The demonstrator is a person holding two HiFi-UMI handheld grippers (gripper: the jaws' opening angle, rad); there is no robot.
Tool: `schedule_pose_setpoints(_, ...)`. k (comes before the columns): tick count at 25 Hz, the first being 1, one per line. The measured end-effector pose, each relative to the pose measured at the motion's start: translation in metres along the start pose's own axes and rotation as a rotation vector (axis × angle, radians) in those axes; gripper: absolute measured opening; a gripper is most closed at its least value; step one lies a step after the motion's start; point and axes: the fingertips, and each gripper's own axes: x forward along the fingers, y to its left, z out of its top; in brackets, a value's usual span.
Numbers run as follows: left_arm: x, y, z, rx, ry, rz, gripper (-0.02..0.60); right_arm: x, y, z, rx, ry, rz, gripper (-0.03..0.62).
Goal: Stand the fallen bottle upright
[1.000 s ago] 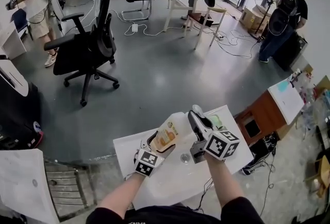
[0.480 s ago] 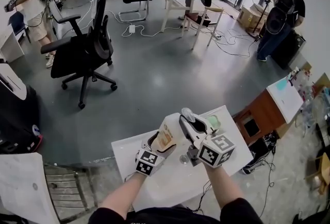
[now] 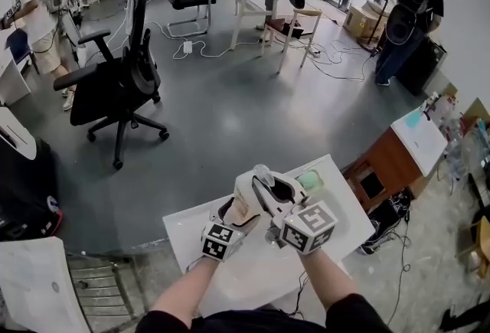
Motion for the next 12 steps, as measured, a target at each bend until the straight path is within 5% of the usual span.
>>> schedule_pose_setpoints(12,-0.007,-0.001,-0.005,-0.028,0.008,-0.031,0.390,0.003,0.014,-0.001,-0.080,-0.009,-0.009,0.137)
